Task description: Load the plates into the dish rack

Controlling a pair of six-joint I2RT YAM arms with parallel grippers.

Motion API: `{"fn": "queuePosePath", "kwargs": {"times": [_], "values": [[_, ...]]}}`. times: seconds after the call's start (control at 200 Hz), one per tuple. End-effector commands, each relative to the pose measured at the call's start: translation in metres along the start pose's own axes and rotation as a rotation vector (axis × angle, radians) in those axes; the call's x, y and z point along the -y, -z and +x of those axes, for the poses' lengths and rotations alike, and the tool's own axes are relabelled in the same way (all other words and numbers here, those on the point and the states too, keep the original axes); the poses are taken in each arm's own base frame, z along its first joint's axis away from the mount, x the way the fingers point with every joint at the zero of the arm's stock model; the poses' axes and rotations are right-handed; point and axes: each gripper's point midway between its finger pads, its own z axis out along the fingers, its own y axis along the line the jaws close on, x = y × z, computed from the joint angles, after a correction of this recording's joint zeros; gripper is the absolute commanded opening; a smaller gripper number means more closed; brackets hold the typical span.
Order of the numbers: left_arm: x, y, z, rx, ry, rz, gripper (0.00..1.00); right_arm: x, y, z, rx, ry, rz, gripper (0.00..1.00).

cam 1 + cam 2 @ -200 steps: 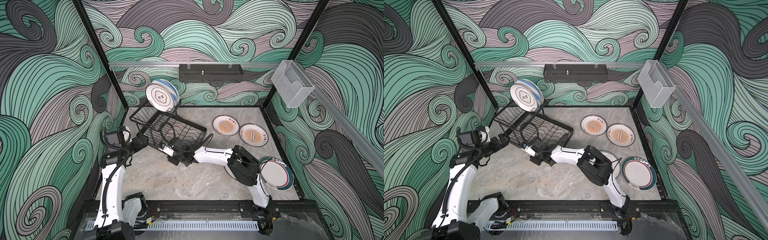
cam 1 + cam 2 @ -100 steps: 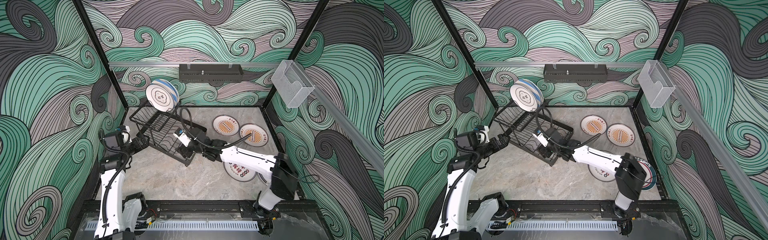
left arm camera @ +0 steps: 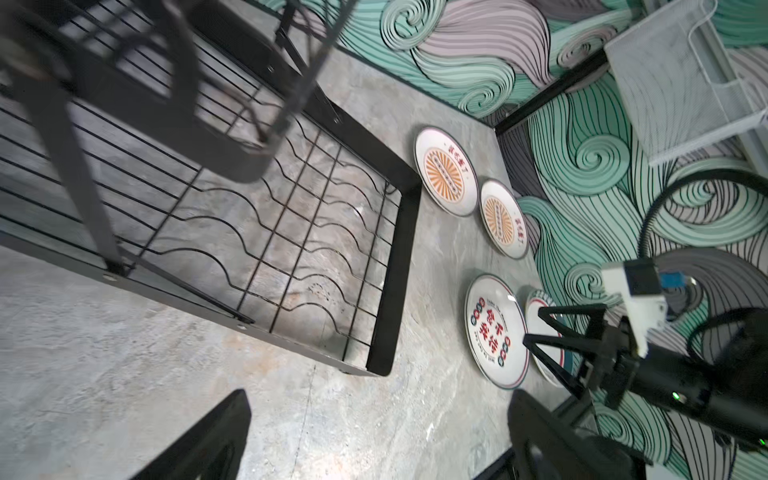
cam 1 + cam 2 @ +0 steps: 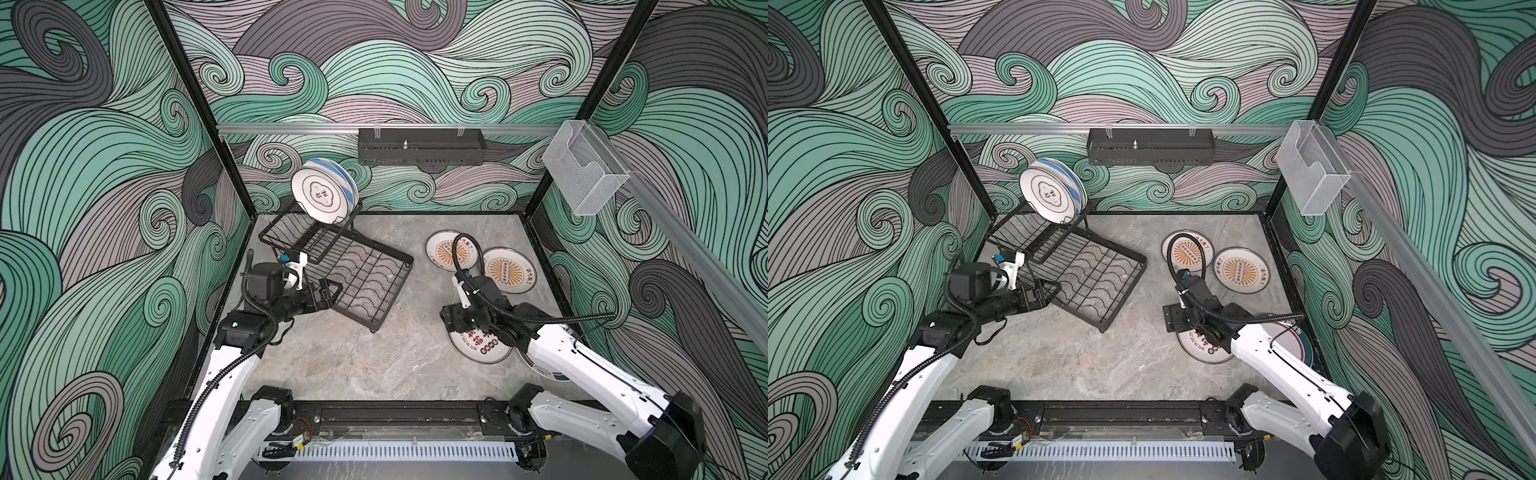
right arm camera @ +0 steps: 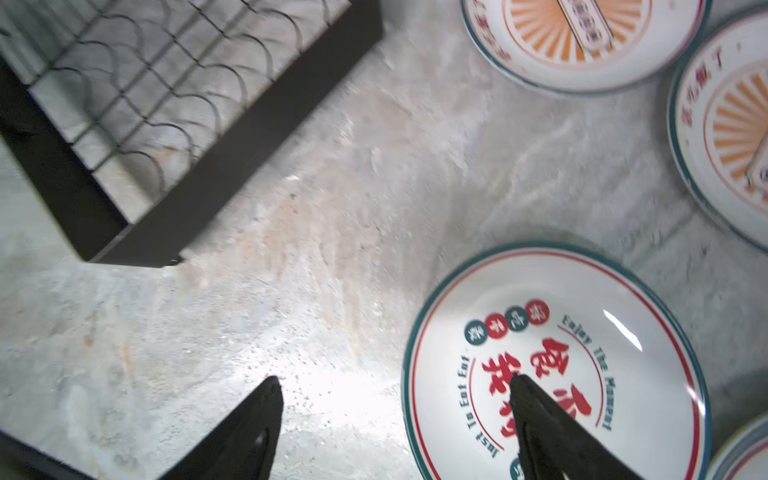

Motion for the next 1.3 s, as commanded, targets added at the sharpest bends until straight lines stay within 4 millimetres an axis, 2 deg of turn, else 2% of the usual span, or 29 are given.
{"fn": "queuePosePath", "kwargs": {"times": [0.0, 0.095, 0.355, 0.56, 0.826, 0.926, 1.116, 1.296], "values": [[0.000, -0.019, 0.006, -0.008, -0.003, 0.006, 0.98, 0.018, -0.013, 0.027, -0.100, -0.110, 0.047, 0.87], [0.003, -0.031, 0.013, -0.022, -0.017, 0.040, 0.99, 0.019, -0.025, 0.034, -0.130, -0.134, 0.030, 0.88], [0.003, -0.052, 0.026, -0.068, -0.032, 0.068, 0.99, -0.008, -0.057, 0.044, -0.201, -0.138, -0.110, 0.88], [-0.002, -0.061, 0.039, -0.118, 0.000, 0.069, 0.99, -0.025, -0.066, 0.054, -0.262, -0.117, -0.153, 0.87], [-0.020, -0.063, 0.064, -0.164, 0.009, 0.016, 0.99, -0.042, -0.083, 0.067, -0.333, -0.088, -0.197, 0.87], [-0.020, -0.063, 0.064, -0.162, 0.021, 0.013, 0.99, -0.053, -0.083, 0.062, -0.328, -0.078, -0.234, 0.86], [-0.021, -0.057, 0.077, -0.194, 0.044, -0.014, 0.99, -0.096, -0.074, 0.040, -0.252, -0.053, -0.398, 0.86], [-0.040, -0.047, 0.096, -0.243, 0.058, -0.113, 0.99, -0.107, -0.075, 0.034, -0.253, -0.065, -0.434, 0.86]]}}
